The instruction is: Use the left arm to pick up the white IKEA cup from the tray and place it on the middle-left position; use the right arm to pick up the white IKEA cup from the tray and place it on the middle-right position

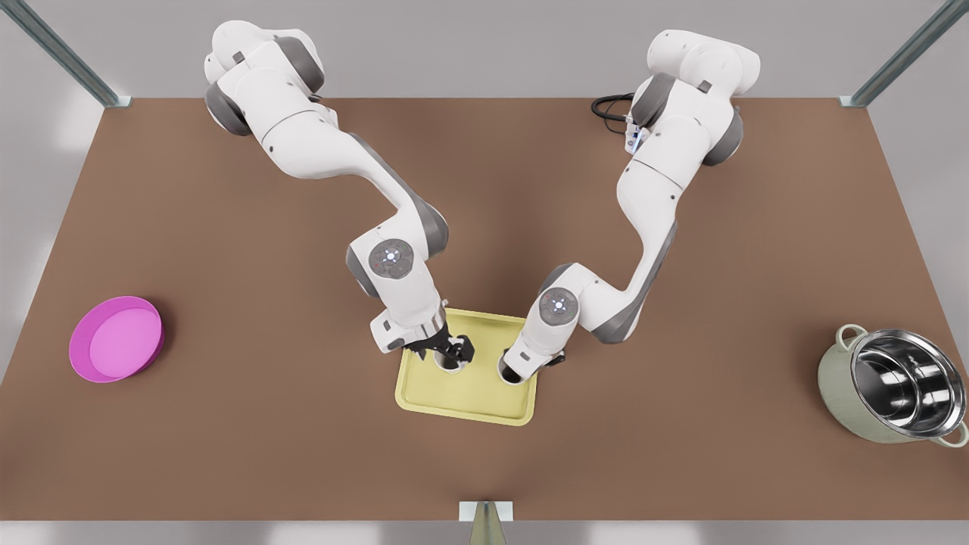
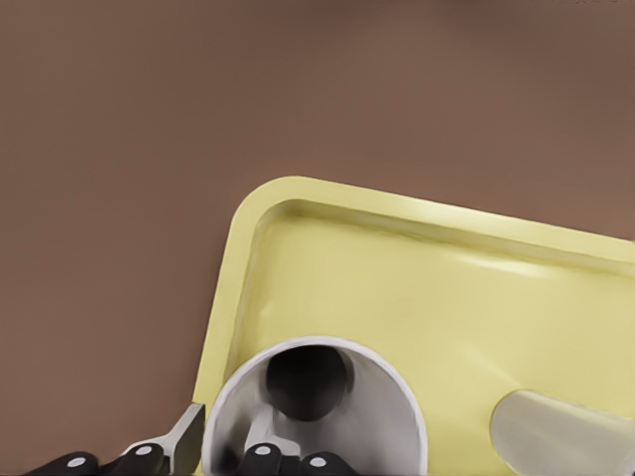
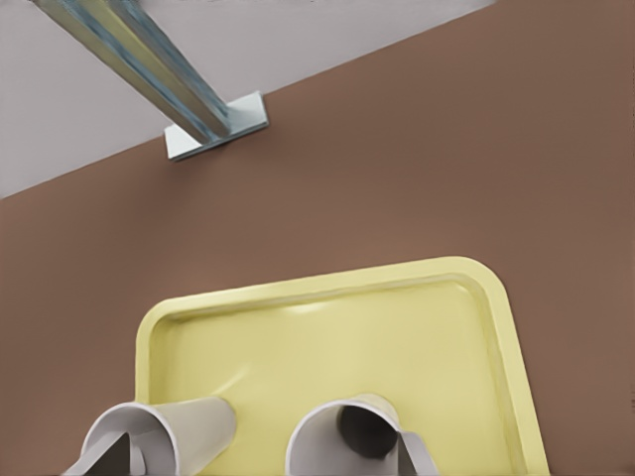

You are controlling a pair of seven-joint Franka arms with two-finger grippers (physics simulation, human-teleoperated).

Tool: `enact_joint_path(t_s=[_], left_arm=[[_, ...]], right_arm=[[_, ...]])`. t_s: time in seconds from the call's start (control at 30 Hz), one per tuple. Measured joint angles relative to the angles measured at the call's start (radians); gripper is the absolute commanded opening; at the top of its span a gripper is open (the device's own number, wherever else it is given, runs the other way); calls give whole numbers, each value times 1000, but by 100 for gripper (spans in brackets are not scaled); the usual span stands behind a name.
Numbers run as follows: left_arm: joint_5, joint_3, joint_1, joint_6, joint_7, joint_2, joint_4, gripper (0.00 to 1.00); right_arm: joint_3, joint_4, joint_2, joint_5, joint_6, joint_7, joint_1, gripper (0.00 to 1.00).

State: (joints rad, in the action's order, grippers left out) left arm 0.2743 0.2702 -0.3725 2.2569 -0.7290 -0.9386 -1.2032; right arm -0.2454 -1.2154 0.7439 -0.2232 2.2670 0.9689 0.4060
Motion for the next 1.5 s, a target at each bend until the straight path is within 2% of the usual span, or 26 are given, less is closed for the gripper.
enact_joint_path(t_s=[0.13, 0.2, 0.37, 0.5, 0.6, 0.7, 0.83, 1.13, 1.17, 1.2, 1.4, 1.5], left_arm=[[-8, 1, 0, 16, -18, -3, 1, 28], [-16, 1, 1, 20, -26, -3, 3, 28], [-32, 0, 8, 22, -46, 8, 4, 14], [-36, 3, 43, 1, -60, 39, 8, 14], [-38, 68, 152, -101, -62, 138, 13, 14], [-49, 80, 266, -203, -41, 197, 14, 14], [-30, 70, 410, -248, 28, 136, 7, 14], [1, 54, 423, -127, 155, 22, 10, 14], [2, 54, 423, -117, 166, 20, 10, 20], [0, 53, 423, -107, 178, 18, 9, 100], [-6, 56, 414, -86, 268, 33, 4, 100], [51, 107, 401, -238, 308, 182, 10, 100]], right_arm=[[0, -46, -25, -9, 1, 36, -2, 100], [0, -114, -68, -11, 0, 50, -4, 100], [3, -250, -155, -13, -1, 74, -27, 100], [4, -265, -149, -20, 14, 85, -35, 100], [3, -259, -123, -28, 31, 93, -30, 100], [2, -257, -107, -33, 41, 101, -22, 100], [2, -266, -79, -51, 54, 107, -22, 100], [2, -291, -37, -64, 87, 117, -21, 100], [2, -292, -36, -64, 91, 118, -20, 100], [2, -295, -35, -65, 95, 119, -20, 100], [2, -314, -13, -88, 133, 125, -22, 100], [4, -314, 5, -137, 164, 133, -26, 100]])
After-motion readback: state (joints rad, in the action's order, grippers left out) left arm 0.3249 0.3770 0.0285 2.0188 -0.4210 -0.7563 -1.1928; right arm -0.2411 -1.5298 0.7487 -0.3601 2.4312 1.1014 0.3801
